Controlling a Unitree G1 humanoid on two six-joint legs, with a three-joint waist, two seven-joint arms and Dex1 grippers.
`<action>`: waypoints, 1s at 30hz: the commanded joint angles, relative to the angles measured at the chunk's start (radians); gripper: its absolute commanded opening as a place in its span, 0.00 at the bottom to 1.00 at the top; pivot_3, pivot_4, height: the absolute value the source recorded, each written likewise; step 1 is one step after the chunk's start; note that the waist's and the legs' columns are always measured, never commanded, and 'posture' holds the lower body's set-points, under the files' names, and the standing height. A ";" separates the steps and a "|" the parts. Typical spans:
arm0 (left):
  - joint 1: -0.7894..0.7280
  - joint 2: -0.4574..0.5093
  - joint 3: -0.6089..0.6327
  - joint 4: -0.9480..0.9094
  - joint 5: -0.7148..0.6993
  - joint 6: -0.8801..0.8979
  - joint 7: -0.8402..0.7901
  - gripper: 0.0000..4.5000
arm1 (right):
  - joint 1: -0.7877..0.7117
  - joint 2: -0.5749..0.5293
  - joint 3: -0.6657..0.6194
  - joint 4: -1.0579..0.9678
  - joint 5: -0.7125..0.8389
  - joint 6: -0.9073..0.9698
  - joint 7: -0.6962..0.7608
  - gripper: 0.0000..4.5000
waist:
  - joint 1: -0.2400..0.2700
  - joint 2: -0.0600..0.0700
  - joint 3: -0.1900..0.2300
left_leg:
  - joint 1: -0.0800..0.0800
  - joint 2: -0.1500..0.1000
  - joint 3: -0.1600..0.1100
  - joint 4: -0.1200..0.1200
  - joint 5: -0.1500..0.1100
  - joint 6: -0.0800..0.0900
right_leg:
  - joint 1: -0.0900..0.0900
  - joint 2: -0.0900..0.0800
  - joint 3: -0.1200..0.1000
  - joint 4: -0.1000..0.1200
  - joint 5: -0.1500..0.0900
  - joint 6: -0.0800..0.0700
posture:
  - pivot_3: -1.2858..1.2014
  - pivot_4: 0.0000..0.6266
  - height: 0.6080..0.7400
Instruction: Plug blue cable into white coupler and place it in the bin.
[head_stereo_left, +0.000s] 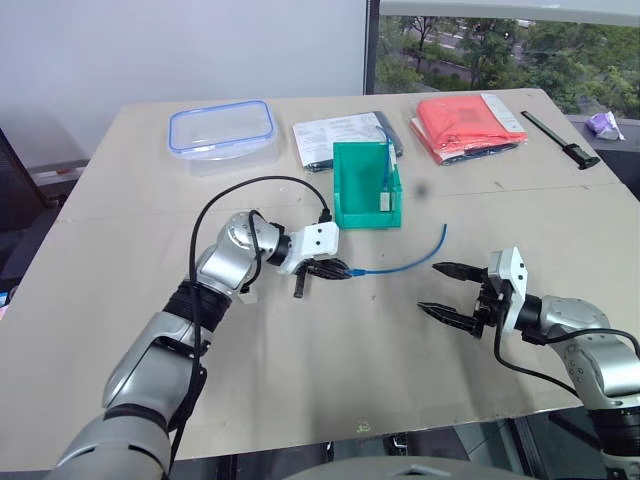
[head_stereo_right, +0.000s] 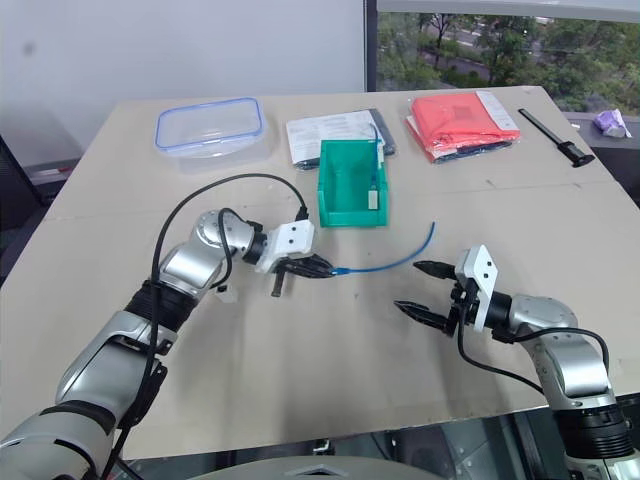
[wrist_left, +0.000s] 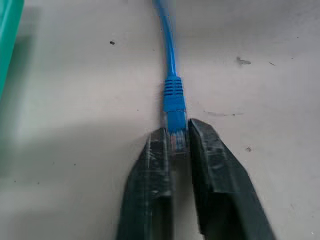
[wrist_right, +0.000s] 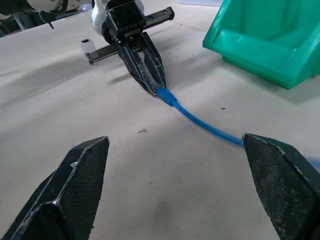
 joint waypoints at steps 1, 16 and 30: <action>0.001 -0.010 0.025 -0.014 -0.024 0.021 -0.024 0.01 | 0.028 -0.034 -0.028 -0.076 0.073 0.070 0.016 0.93 | 0.002 0.000 0.000 | 0.000 0.000 0.000 0.000 0.000 0.000 | 0.000 0.000 0.000 0.000 0.000 0.000 | 0.52 0.24 0.97; -0.036 -0.069 0.246 -0.325 -0.522 0.790 -0.042 0.01 | -0.099 0.171 -0.122 -0.147 0.472 0.377 -0.278 0.93 | -0.007 -0.001 0.001 | 0.000 0.001 -0.006 0.002 0.000 0.000 | 0.001 0.001 -0.002 0.002 -0.002 0.004 | 0.52 0.24 0.97; -0.055 -0.087 0.275 -0.316 -0.589 0.841 0.000 0.01 | -0.184 0.226 -0.105 -0.126 0.566 0.430 -0.335 0.93 | -0.005 -0.001 0.001 | -0.003 0.000 -0.007 0.001 0.000 0.000 | 0.001 -0.001 -0.004 0.000 0.000 0.001 | 0.52 0.24 0.97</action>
